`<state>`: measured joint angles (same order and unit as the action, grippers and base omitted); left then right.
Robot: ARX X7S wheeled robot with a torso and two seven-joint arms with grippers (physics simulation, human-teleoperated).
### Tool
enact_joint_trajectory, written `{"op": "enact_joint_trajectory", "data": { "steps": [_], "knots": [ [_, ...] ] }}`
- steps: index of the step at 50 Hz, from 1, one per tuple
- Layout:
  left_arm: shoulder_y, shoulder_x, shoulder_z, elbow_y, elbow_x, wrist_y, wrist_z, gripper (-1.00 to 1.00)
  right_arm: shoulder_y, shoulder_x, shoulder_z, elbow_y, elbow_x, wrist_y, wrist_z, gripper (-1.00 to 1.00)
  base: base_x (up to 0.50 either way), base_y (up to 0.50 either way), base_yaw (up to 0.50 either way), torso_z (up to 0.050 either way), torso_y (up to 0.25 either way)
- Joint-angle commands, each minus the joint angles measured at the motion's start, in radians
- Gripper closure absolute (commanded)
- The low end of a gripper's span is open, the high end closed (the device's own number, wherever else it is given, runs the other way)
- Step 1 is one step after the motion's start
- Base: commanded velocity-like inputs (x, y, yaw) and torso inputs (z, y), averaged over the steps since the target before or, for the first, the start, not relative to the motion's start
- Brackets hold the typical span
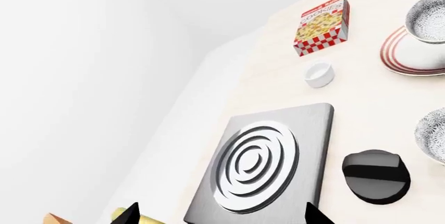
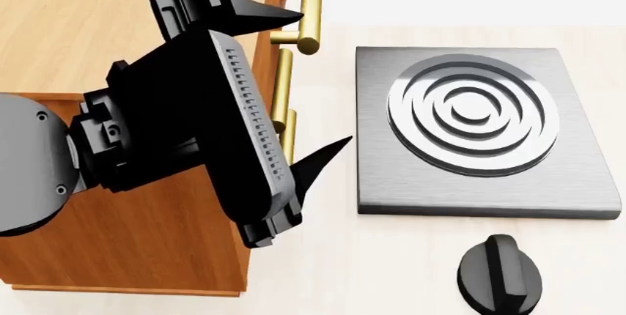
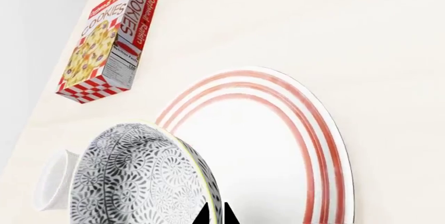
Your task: Pick the akita bowl on the wooden cabinet and place it on the plate.
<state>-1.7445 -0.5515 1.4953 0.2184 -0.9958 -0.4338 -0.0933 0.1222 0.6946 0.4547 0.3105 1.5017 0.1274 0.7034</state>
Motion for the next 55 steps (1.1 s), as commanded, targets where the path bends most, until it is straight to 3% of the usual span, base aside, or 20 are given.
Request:
{"op": "enact_joint_trajectory", "data": {
  "steps": [1, 27, 28, 55],
  "knots": [
    [0.006, 0.005, -0.001, -0.009, 0.002, 0.001, 0.004, -1.0, 0.013, 0.002, -0.001, 0.034, -0.018, -0.001, -0.022, 1.0, 0.0, 0.0, 0.0, 0.0, 0.0],
    [0.026, 0.006, 0.002, -0.022, 0.015, 0.007, 0.013, -1.0, 0.045, -0.009, -0.03, 0.09, -0.045, -0.003, -0.038, 1.0, 0.0, 0.0, 0.0, 0.0, 0.0],
    [0.027, 0.006, 0.002, -0.022, 0.015, 0.008, 0.013, -1.0, 0.044, -0.009, -0.029, 0.087, -0.044, -0.003, -0.044, -1.0, 0.0, 0.0, 0.0, 0.0, 0.0],
    [0.036, -0.004, -0.004, -0.013, 0.015, 0.007, 0.008, -1.0, 0.0, -0.008, 0.0, 0.023, -0.038, -0.01, -0.037, -1.0, 0.0, 0.0, 0.0, 0.0, 0.0]
  ]
}}
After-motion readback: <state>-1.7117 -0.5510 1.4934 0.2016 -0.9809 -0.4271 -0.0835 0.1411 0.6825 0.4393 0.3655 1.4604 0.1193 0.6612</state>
